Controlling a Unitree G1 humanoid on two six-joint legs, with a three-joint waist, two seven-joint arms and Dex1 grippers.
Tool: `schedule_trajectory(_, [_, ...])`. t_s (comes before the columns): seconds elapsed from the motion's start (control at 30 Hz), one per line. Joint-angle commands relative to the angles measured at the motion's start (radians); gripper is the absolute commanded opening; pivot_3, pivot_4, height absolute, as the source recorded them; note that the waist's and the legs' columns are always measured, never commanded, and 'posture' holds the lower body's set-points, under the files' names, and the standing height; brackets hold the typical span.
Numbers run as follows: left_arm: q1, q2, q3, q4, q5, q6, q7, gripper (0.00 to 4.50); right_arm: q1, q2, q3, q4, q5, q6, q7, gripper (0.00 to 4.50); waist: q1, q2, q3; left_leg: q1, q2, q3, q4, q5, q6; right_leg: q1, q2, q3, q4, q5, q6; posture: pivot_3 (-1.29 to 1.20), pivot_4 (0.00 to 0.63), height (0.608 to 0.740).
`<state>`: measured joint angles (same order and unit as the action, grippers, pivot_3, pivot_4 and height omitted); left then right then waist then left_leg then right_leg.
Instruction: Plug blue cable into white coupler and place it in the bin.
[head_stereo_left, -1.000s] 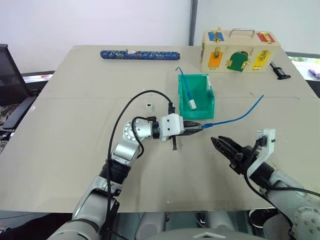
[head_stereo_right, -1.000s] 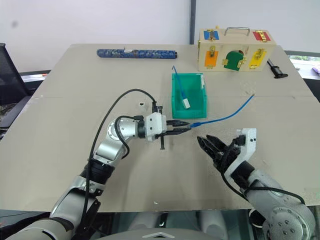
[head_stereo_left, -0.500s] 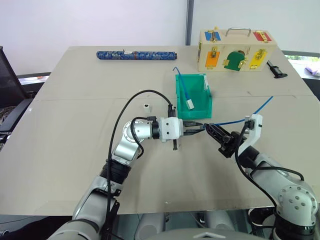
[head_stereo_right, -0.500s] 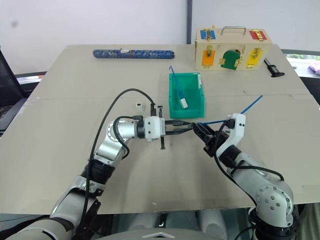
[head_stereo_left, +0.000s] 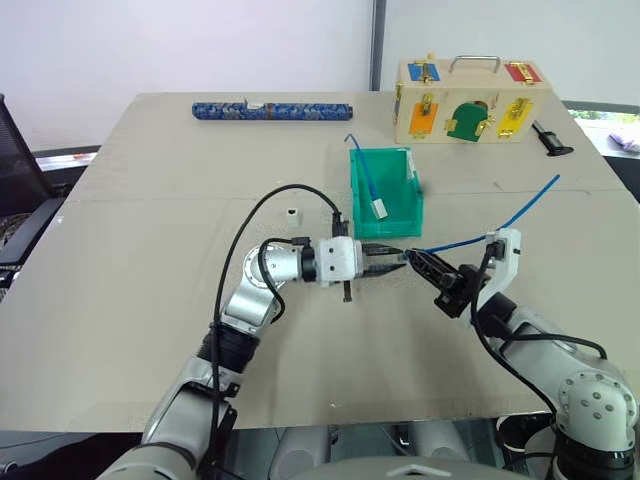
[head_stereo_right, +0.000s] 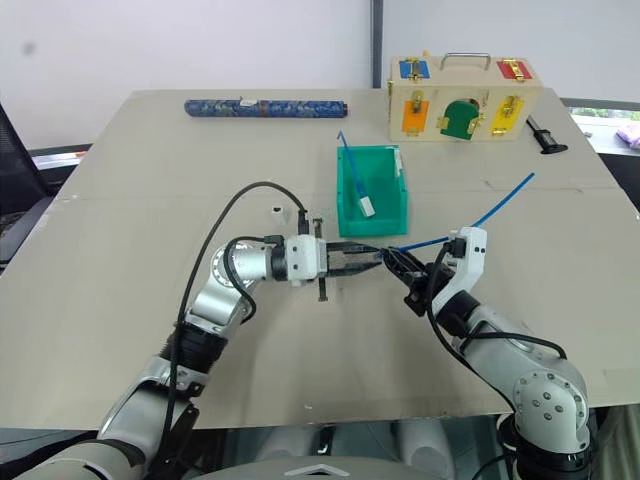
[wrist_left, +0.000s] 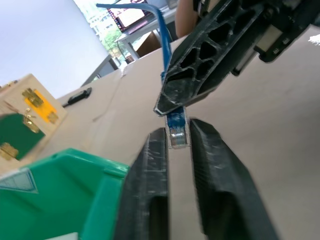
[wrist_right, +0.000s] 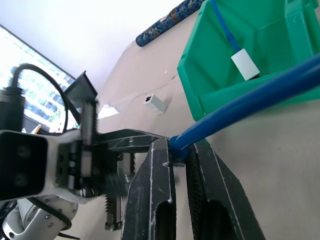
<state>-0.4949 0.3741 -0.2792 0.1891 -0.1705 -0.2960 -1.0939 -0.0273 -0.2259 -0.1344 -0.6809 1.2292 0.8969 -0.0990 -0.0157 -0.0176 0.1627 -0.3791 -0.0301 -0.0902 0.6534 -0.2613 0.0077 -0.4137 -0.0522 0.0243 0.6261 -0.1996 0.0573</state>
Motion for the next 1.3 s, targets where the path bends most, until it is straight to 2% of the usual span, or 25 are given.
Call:
schedule_trajectory(0.03, [0.035, 0.047, 0.065, -0.095, -0.092, 0.184, 0.014, 2.60, -0.009, -0.013, 0.002, -0.016, 0.034, -0.028, -0.007, 0.00, -0.002, 0.000, 0.000, 0.000, 0.000, 0.000, 0.000, 0.000, 0.000, 0.000, 0.000, 0.000, 0.000, 0.000, 0.000, 0.00, 0.150, 0.740])
schedule_trajectory(0.1, [0.076, 0.092, 0.107, -0.142, -0.148, 0.311, 0.020, 3.41, -0.008, -0.020, 0.006, -0.015, 0.036, -0.034, -0.007, 0.00, -0.008, 0.000, 0.000, 0.000, 0.000, 0.000, 0.000, 0.000, 0.000, 0.000, 0.000, 0.000, 0.000, 0.000, 0.000, 0.00, 0.150, 0.740])
schedule_trajectory(0.17, [0.120, 0.145, 0.182, -0.166, -0.195, 0.436, 0.057, 3.41, -0.006, -0.027, 0.007, -0.012, 0.037, -0.041, -0.002, 0.00, -0.017, 0.000, 0.000, 0.000, 0.001, 0.000, -0.001, 0.000, 0.000, 0.000, 0.001, 0.000, 0.000, 0.000, 0.000, 0.00, 0.150, 0.740])
schedule_trajectory(0.27, [0.155, 0.191, 0.254, -0.170, -0.217, 0.525, 0.104, 3.41, -0.006, -0.036, 0.011, -0.007, 0.040, -0.054, 0.003, 0.00, -0.021, 0.001, 0.000, 0.000, 0.003, -0.001, -0.001, 0.000, 0.000, -0.001, 0.001, 0.000, 0.000, 0.000, 0.000, 0.00, 0.150, 0.740])
schedule_trajectory(0.47, [0.210, 0.282, 0.352, 0.012, -0.170, 0.525, 0.123, 3.41, -0.016, -0.044, 0.040, 0.011, -0.007, -0.083, 0.032, 0.00, -0.021, 0.001, 0.000, 0.001, 0.003, 0.000, -0.001, 0.000, 0.000, -0.001, 0.001, 0.000, 0.000, 0.000, 0.000, 0.00, 0.150, 0.740])
schedule_trajectory(0.67, [0.046, 0.306, 0.354, 0.283, -0.104, 0.429, 0.117, 3.41, -0.005, -0.050, 0.062, 0.001, -0.031, -0.101, 0.040, 0.00, -0.004, 0.000, 0.000, 0.000, 0.001, -0.001, -0.001, 0.000, 0.000, -0.001, 0.001, -0.001, 0.000, 0.000, 0.000, 0.00, 0.150, 0.740])
schedule_trajectory(0.93, [-0.213, 0.301, 0.265, 0.644, 0.035, 0.229, 0.013, 3.41, -0.002, -0.064, 0.061, -0.006, -0.037, -0.112, 0.038, 0.00, 0.001, 0.000, 0.000, -0.001, 0.000, 0.000, -0.001, 0.000, 0.000, -0.002, 0.001, -0.001, 0.000, 0.000, 0.000, 0.00, 0.150, 0.740])
schedule_trajectory(1.13, [-0.352, 0.251, 0.235, 0.812, 0.091, 0.155, -0.032, 3.41, 0.003, -0.071, 0.064, -0.015, -0.038, -0.117, 0.032, 0.00, 0.000, -0.001, 0.000, -0.001, 0.000, 0.000, -0.001, 0.000, 0.000, -0.002, 0.001, -0.001, 0.000, 0.000, 0.000, 0.00, 0.150, 0.740])
schedule_trajectory(1.3, [-0.426, 0.218, 0.218, 0.907, 0.143, 0.118, 0.000, 3.41, 0.014, -0.074, 0.066, -0.026, -0.039, -0.123, 0.027, 0.00, -0.003, -0.001, 0.000, -0.001, 0.000, 0.000, -0.001, 0.000, 0.000, -0.002, 0.001, -0.001, 0.001, 0.000, 0.000, 0.00, 0.150, 0.740])
